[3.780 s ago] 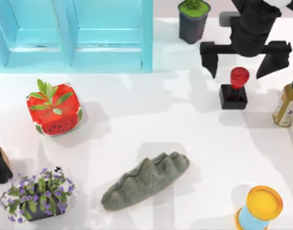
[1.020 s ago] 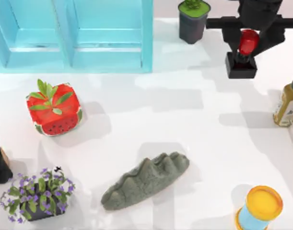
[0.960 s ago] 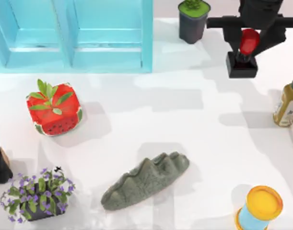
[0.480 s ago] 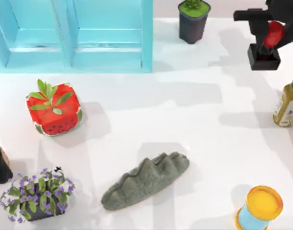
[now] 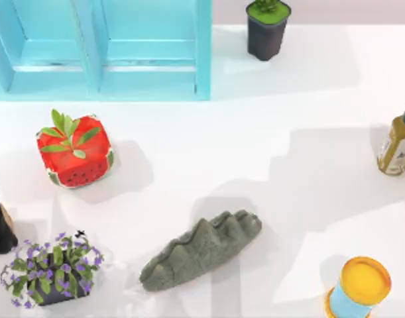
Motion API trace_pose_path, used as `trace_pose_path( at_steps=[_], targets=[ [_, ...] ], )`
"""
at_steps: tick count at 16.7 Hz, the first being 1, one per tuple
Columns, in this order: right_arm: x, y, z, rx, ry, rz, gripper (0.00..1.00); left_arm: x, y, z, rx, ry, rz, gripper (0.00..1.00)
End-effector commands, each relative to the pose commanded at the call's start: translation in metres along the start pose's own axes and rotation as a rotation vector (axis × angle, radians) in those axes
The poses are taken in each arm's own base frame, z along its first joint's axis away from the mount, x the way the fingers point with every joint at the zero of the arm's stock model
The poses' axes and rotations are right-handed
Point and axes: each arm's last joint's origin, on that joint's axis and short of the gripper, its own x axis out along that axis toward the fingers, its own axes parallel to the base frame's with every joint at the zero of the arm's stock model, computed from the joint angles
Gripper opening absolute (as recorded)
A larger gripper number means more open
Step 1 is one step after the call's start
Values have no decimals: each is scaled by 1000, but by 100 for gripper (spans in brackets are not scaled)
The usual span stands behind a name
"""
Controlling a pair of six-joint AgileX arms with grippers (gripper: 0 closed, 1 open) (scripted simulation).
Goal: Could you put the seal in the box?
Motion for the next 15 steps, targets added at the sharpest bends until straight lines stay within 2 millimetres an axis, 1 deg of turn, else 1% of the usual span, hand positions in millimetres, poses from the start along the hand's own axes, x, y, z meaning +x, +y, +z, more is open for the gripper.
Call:
trace_pose_path(
  at_steps=[1,2,3,4,6,8,12,13,15],
  targets=[
    [-4,-14,-17,3,14,3,0,0,0,0,0,0,0,100],
    [-7,-22,-34,5,29,7,0,0,0,0,0,0,0,100],
    [-10,-27,-48,4,42,12,0,0,0,0,0,0,0,100],
    [-12,-28,-59,0,53,17,0,0,0,0,0,0,0,100],
    [-16,-23,-72,-20,67,24,0,0,0,0,0,0,0,100],
    [-17,-19,-75,-35,70,27,0,0,0,0,0,0,0,100],
    [-16,-20,-75,-31,70,26,0,0,0,0,0,0,0,100],
    [-13,-20,-75,-32,67,24,0,0,0,0,0,0,0,100],
    [-2,-20,-75,-34,64,22,0,0,0,0,0,0,0,100]
  ],
)
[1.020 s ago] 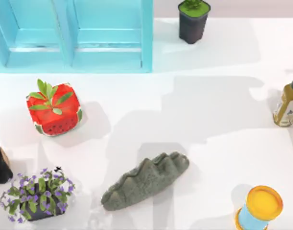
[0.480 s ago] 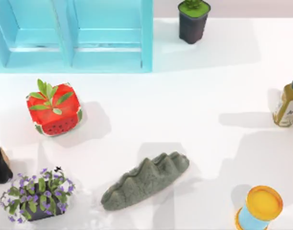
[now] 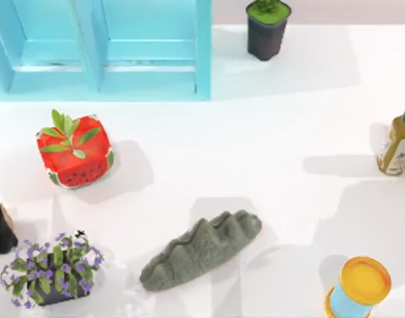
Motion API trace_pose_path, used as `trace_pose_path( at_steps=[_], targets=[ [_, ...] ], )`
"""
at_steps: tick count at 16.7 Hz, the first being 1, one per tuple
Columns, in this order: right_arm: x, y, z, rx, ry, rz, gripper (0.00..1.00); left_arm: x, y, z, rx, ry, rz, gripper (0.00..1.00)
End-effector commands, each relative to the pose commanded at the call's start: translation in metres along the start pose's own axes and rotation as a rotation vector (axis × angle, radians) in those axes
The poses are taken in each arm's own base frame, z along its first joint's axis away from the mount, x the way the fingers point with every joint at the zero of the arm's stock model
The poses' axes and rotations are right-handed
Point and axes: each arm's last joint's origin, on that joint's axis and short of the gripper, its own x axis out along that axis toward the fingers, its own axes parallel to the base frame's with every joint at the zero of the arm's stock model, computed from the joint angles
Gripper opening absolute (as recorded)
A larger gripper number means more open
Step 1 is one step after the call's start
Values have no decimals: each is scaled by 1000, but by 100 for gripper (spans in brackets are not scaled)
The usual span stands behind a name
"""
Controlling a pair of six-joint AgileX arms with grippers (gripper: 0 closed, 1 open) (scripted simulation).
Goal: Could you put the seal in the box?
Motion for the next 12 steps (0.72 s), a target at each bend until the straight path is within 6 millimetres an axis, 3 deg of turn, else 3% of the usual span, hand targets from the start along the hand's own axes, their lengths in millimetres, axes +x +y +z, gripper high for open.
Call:
trace_pose_path(
  at_steps=[9,12],
  targets=[
    [49,1,-3,-1,6,4,0,0,0,0,0,0,0,100],
    [51,1,-4,-2,7,4,0,0,0,0,0,0,0,100]
  ],
)
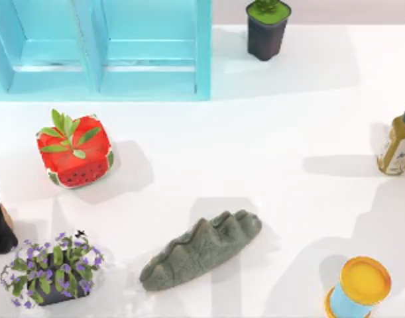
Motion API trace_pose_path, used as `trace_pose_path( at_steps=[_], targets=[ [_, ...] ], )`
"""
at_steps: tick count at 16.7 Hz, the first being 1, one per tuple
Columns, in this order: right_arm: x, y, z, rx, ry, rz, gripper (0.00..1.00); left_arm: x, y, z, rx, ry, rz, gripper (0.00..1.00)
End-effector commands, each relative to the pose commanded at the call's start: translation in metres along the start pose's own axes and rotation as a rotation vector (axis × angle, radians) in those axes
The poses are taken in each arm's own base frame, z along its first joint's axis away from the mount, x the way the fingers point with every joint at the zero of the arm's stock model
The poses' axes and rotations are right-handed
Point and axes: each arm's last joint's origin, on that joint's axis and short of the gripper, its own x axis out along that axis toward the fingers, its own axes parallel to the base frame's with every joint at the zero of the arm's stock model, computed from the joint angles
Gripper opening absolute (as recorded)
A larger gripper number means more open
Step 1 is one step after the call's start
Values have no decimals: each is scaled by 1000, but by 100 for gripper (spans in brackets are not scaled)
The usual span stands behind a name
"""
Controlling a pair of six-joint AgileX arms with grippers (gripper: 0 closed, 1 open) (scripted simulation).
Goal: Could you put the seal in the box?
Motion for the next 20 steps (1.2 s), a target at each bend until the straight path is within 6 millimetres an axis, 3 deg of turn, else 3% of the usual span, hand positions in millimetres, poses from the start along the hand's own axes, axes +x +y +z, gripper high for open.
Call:
trace_pose_path(
  at_steps=[1,14,20],
  targets=[
    [0,0,0,0,0,0,0,0,0,0,0,0,0,100],
    [0,0,0,0,0,0,98,0,0,0,0,0,0,100],
    [0,0,0,0,0,0,100,0,0,0,0,0,0,100]
  ],
)
